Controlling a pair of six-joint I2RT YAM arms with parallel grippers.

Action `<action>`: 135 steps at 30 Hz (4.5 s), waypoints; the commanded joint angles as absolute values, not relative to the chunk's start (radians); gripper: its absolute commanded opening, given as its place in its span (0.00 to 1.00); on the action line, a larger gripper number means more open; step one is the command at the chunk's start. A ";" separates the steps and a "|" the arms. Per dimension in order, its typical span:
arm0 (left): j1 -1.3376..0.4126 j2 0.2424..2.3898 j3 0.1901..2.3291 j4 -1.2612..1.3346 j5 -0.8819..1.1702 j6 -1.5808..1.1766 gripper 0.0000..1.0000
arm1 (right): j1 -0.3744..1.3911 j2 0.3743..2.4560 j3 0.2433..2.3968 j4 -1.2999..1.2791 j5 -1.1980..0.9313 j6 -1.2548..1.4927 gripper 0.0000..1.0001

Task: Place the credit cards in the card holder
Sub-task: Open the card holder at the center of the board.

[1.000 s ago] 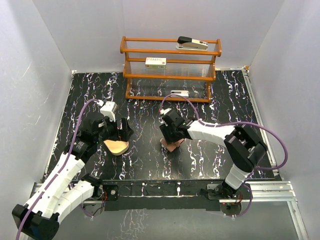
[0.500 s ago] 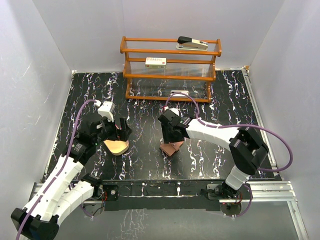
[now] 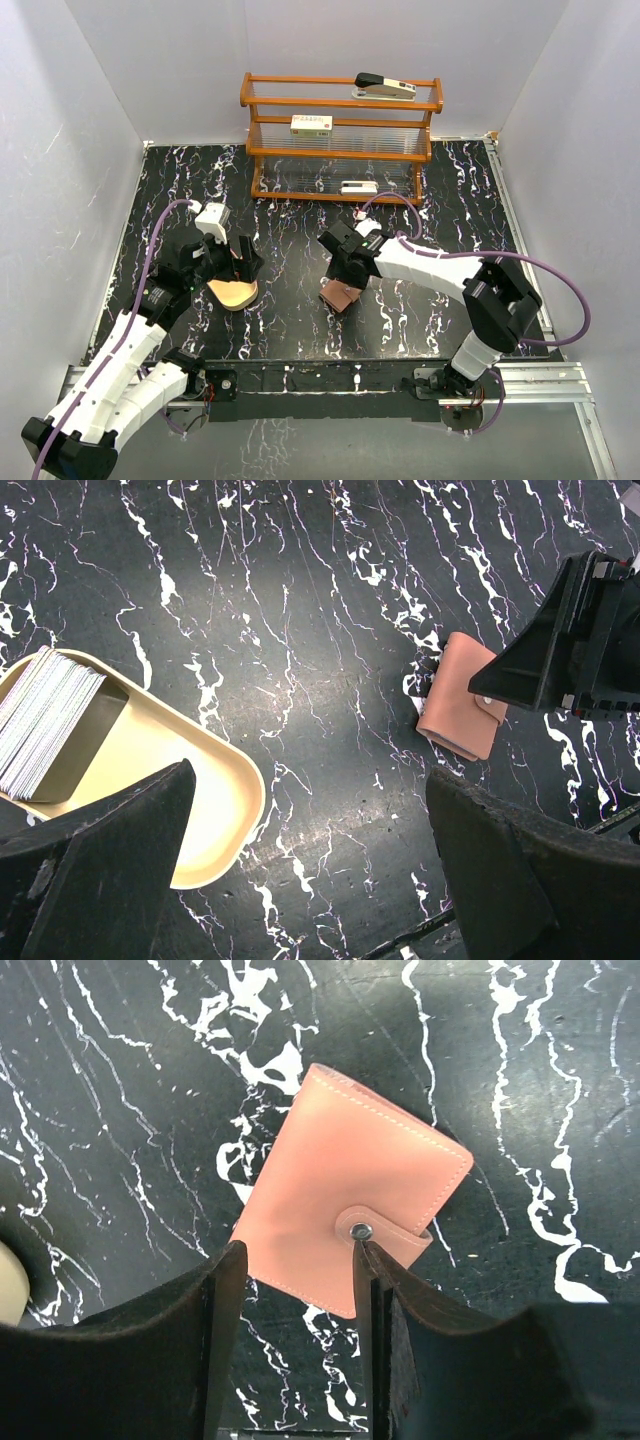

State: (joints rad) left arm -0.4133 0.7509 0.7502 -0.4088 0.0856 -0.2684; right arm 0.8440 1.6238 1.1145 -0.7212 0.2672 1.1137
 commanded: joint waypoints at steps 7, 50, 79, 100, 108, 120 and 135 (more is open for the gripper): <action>-0.407 0.745 0.760 -0.410 0.099 -0.256 0.99 | 0.848 1.665 1.100 -0.726 0.334 1.191 0.45; -0.407 0.797 0.757 -0.411 0.133 -0.248 0.98 | 0.865 1.522 1.016 -0.407 0.220 0.567 0.00; -0.406 1.125 0.760 -0.314 0.399 -0.561 0.76 | 0.846 1.432 1.034 -0.165 0.103 0.628 0.00; -0.407 1.275 0.770 -0.237 0.468 -0.575 0.67 | 0.725 1.303 0.793 -0.292 0.208 0.615 0.00; -0.409 1.339 0.740 -0.123 0.558 -0.634 0.65 | 0.704 1.240 0.721 -0.268 0.191 0.620 0.00; -0.416 1.464 0.714 0.057 0.673 -0.700 0.66 | 0.693 1.208 0.689 -0.238 0.161 0.627 0.00; -0.418 1.519 0.701 0.140 0.752 -0.738 0.80 | 0.692 1.231 0.762 -0.046 -0.131 0.665 0.00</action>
State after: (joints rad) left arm -0.4145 1.5066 0.6937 0.1474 0.7059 -0.7452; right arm 0.6971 1.2118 0.6964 -0.1665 -0.0708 0.6552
